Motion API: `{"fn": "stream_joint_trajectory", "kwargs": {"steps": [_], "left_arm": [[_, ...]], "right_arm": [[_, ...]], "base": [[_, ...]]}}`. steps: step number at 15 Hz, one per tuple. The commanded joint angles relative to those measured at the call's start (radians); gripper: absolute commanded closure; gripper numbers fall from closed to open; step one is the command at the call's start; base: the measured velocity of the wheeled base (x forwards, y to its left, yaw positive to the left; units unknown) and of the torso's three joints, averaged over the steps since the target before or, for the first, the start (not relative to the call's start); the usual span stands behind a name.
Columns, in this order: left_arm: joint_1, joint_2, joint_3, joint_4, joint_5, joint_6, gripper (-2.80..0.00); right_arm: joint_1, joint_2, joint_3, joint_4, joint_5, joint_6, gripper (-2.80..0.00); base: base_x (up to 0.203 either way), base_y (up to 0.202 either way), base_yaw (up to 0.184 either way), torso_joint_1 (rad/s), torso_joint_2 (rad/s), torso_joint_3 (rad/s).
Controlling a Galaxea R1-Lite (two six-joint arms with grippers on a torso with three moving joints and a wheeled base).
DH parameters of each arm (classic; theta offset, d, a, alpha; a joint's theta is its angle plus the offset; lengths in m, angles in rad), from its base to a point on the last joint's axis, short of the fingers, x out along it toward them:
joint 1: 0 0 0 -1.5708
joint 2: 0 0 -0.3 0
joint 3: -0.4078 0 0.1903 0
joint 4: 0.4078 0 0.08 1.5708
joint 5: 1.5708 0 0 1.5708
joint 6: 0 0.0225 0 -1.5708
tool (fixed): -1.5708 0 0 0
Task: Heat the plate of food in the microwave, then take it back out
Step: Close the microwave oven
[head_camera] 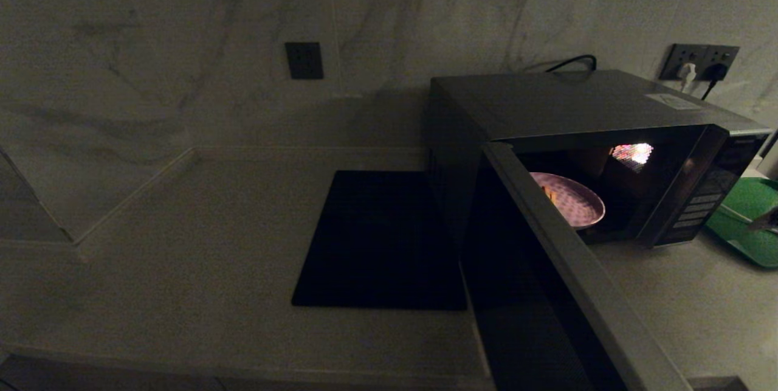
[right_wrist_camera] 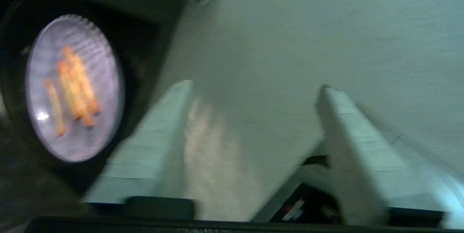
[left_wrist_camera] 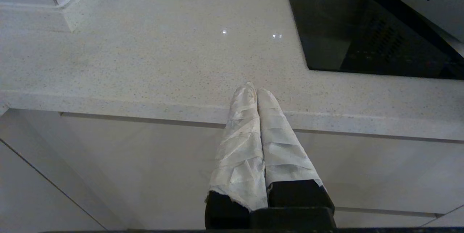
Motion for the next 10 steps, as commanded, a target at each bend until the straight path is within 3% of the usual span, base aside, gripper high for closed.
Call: {"fn": "stream_joint_trajectory", "kwargs": {"steps": [1,6,10], "left_arm": [[0.000,-0.002,0.000,0.000,0.000,-0.001,0.00],[0.000,-0.002,0.000,0.000,0.000,-0.001,0.00],[0.000,-0.002,0.000,0.000,0.000,-0.001,0.00]], "right_arm": [[-0.068,-0.093,0.028,0.022,-0.001,-0.034,0.00],[-0.229,-0.261,-0.010,0.059,0.000,-0.137,0.00],[-0.248,-0.321,-0.101,0.075,0.002,-0.147,0.00]], "base": [[0.000,0.000,0.000,0.000,0.00,0.000],[0.000,0.000,0.000,0.000,0.00,0.000],[0.000,0.000,0.000,0.000,0.00,0.000]]}}
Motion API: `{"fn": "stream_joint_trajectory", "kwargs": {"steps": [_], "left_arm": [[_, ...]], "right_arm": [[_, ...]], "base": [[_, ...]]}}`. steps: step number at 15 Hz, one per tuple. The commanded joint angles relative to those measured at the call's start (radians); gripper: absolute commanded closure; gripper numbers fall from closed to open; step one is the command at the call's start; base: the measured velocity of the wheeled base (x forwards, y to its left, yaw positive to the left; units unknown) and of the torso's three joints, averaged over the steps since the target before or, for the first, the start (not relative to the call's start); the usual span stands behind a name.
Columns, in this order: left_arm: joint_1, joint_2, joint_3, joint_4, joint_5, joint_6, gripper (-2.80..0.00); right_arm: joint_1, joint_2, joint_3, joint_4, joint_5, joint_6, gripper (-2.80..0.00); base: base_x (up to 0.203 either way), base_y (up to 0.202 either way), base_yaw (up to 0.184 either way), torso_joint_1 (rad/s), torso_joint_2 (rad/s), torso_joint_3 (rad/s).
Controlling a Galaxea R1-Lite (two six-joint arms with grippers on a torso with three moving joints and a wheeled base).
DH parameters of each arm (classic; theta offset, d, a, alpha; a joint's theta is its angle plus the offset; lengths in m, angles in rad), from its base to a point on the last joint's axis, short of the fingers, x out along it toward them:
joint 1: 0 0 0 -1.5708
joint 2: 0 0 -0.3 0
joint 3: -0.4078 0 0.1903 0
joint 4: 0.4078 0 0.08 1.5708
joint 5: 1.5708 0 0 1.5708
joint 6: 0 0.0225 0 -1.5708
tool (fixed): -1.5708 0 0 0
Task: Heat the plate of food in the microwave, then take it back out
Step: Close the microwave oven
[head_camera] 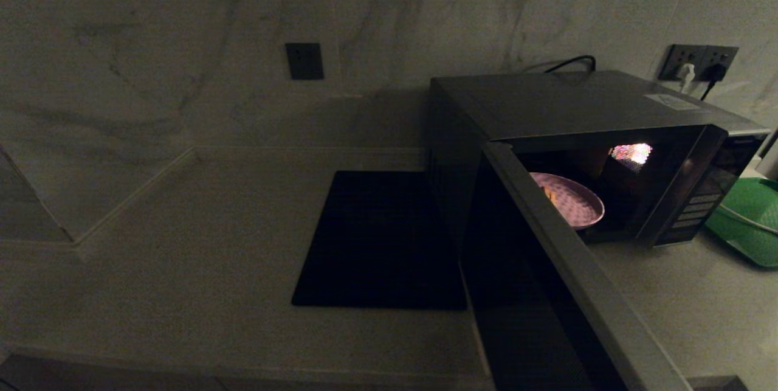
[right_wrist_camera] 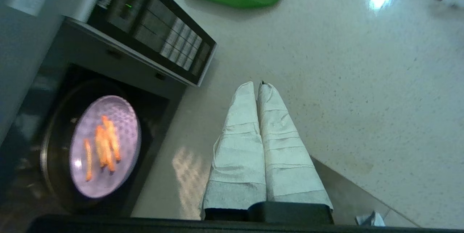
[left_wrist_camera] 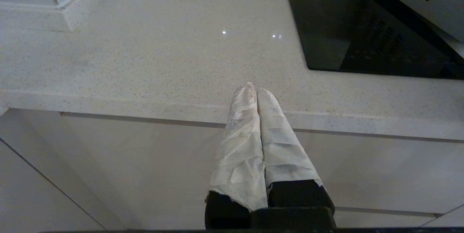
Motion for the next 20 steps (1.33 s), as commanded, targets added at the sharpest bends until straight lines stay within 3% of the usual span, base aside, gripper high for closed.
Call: {"fn": "stream_joint_trajectory", "kwargs": {"steps": [1,5,9,12,15,17,20], "left_arm": [[0.000,-0.002,0.000,0.000,0.001,-0.001,0.00],[0.000,-0.002,0.000,0.000,0.001,-0.001,0.00],[0.000,-0.002,0.000,0.000,0.001,-0.001,0.00],[0.000,-0.002,0.000,0.000,0.001,-0.001,0.00],[0.000,-0.002,0.000,0.000,0.001,-0.001,0.00],[0.000,-0.002,0.000,0.000,0.001,-0.001,0.00],[0.000,-0.002,0.000,0.000,0.001,-0.001,0.00]], "right_arm": [[-0.002,-0.027,-0.046,0.036,0.007,-0.006,0.00],[0.005,-0.014,-0.211,0.213,0.162,-0.106,0.00],[0.058,0.040,-0.488,0.506,0.322,-0.150,0.00],[0.191,0.062,-0.638,0.736,0.383,-0.155,0.00],[0.330,0.088,-0.793,0.880,0.405,-0.156,0.00],[0.442,0.104,-0.818,0.891,0.411,-0.160,0.00],[0.573,0.087,-0.821,0.888,0.534,-0.198,0.00]], "base": [[0.000,0.000,0.000,0.000,0.00,0.000],[0.000,0.000,0.000,0.000,0.00,0.000],[0.000,0.000,0.000,0.000,0.00,0.000],[0.000,0.000,0.000,0.000,0.00,0.000],[0.000,0.000,0.000,0.000,0.00,0.000],[0.000,0.000,0.000,0.000,0.00,0.000],[0.000,0.000,0.000,0.000,0.00,0.000]]}}
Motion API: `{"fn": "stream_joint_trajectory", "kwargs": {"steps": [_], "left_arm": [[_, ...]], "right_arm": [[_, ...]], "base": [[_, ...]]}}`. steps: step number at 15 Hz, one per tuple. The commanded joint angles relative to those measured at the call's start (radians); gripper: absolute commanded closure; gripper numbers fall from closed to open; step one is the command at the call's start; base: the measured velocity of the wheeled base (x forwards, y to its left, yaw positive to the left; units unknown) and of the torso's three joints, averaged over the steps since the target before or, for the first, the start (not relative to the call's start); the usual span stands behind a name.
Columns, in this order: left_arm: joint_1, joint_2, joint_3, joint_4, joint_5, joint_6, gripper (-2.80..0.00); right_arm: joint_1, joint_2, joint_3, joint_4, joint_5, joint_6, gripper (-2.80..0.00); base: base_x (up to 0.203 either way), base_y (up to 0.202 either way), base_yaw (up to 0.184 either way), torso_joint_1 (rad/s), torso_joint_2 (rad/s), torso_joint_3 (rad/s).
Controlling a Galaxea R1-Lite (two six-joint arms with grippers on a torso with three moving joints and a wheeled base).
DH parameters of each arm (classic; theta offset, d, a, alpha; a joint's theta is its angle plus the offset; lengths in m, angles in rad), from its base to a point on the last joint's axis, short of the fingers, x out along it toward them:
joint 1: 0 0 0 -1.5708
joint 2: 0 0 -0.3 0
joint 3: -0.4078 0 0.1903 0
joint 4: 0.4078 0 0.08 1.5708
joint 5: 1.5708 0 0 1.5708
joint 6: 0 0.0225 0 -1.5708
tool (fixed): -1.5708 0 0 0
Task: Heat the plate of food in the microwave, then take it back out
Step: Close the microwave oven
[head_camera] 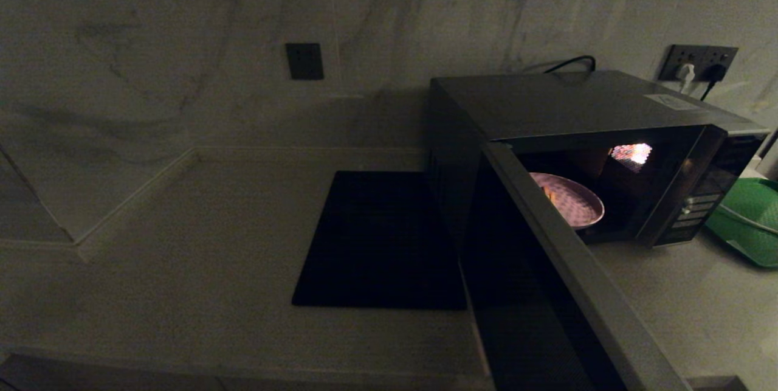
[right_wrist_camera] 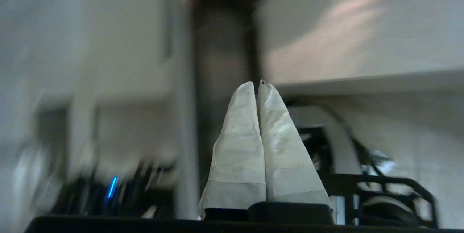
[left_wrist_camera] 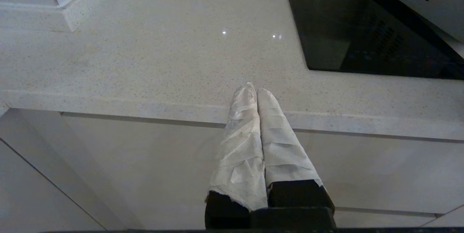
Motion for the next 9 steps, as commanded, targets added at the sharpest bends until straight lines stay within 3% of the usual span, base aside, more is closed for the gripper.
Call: {"fn": "stream_joint_trajectory", "kwargs": {"steps": [1,3,6,8,9], "left_arm": [[0.000,-0.002,0.000,0.000,0.000,-0.001,0.00],[0.000,-0.002,0.000,0.000,0.000,-0.001,0.00],[0.000,-0.002,0.000,0.000,0.000,-0.001,0.00],[0.000,-0.002,0.000,0.000,0.000,-0.001,0.00],[0.000,-0.002,0.000,0.000,0.000,-0.001,0.00]], "right_arm": [[0.089,-0.006,-0.003,0.010,0.067,-0.006,0.00],[0.138,-0.014,-0.003,0.028,0.145,-0.063,0.00],[0.187,-0.014,-0.003,0.123,0.153,-0.233,0.00],[0.199,-0.012,0.003,0.132,0.132,-0.393,0.00],[0.201,-0.009,0.006,0.133,0.071,-0.429,0.00]], "base": [[0.000,0.000,0.000,0.000,0.00,0.000],[0.000,0.000,0.000,0.000,0.00,0.000],[0.000,0.000,0.000,0.000,0.00,0.000],[0.000,0.000,0.000,0.000,0.00,0.000],[0.000,0.000,0.000,0.000,0.00,0.000]]}}
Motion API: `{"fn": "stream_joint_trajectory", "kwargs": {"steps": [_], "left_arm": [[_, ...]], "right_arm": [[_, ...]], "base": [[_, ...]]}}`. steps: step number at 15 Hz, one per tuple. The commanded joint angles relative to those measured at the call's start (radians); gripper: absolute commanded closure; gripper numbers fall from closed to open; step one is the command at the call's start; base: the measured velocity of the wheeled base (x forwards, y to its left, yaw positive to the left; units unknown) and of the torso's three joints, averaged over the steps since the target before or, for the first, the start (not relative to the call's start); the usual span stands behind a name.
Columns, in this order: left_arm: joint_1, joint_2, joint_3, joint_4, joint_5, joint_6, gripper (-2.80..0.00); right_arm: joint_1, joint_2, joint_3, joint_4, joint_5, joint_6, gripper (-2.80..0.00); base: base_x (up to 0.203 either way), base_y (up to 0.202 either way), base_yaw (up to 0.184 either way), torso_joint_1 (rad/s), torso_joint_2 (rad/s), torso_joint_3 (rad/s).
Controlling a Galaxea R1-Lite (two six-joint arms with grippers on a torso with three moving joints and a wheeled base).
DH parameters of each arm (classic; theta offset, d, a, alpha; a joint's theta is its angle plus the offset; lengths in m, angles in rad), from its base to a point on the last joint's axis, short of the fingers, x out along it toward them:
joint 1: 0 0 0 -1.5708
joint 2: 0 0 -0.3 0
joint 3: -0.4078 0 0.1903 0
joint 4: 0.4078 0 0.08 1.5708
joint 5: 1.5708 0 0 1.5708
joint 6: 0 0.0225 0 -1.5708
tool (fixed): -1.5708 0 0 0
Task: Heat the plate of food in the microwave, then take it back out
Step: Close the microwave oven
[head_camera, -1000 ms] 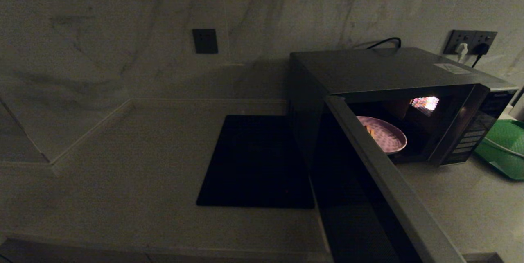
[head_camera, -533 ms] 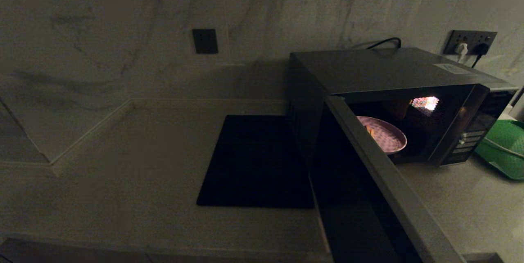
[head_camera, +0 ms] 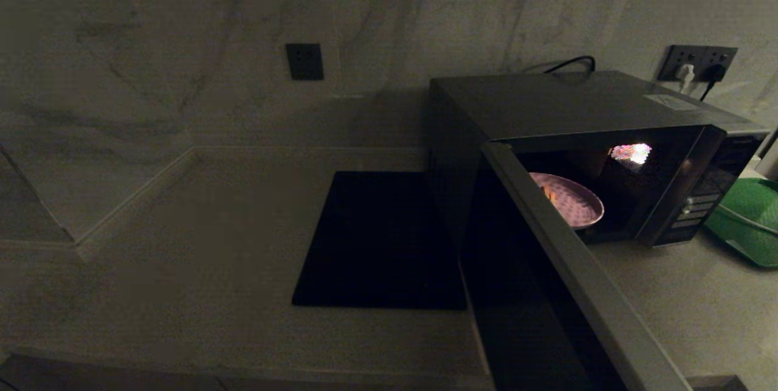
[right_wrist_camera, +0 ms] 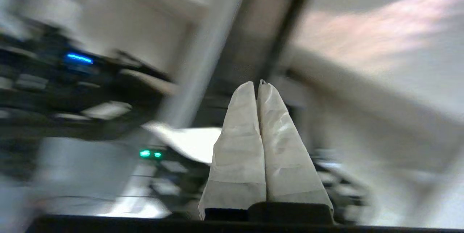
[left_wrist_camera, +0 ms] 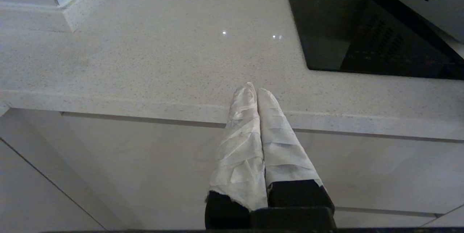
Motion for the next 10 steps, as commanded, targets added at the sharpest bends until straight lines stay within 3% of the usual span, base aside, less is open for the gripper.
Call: {"fn": "stream_joint_trajectory", "kwargs": {"steps": [1,3,4,7,10], "left_arm": [[0.000,-0.002,0.000,-0.001,0.000,-0.001,0.00],[0.000,-0.002,0.000,-0.001,0.000,-0.001,0.00],[0.000,-0.002,0.000,-0.001,0.000,-0.001,0.00],[0.000,-0.002,0.000,-0.001,0.000,-0.001,0.00],[0.000,-0.002,0.000,-0.001,0.000,-0.001,0.00]], "right_arm": [[0.006,0.021,0.004,0.010,-0.079,-0.055,0.00],[0.013,0.060,0.006,-0.067,-0.136,-0.023,0.00],[0.036,0.086,0.007,-0.124,-0.148,0.041,0.00],[0.187,0.153,0.020,-0.250,-0.197,0.197,0.00],[0.347,0.199,0.058,-0.328,-0.272,0.267,0.00]], "base": [[0.000,0.000,0.000,0.000,0.00,0.000],[0.000,0.000,0.000,0.000,0.00,0.000],[0.000,0.000,0.000,0.000,0.00,0.000],[0.000,0.000,0.000,0.000,0.00,0.000],[0.000,0.000,0.000,0.000,0.00,0.000]]}}
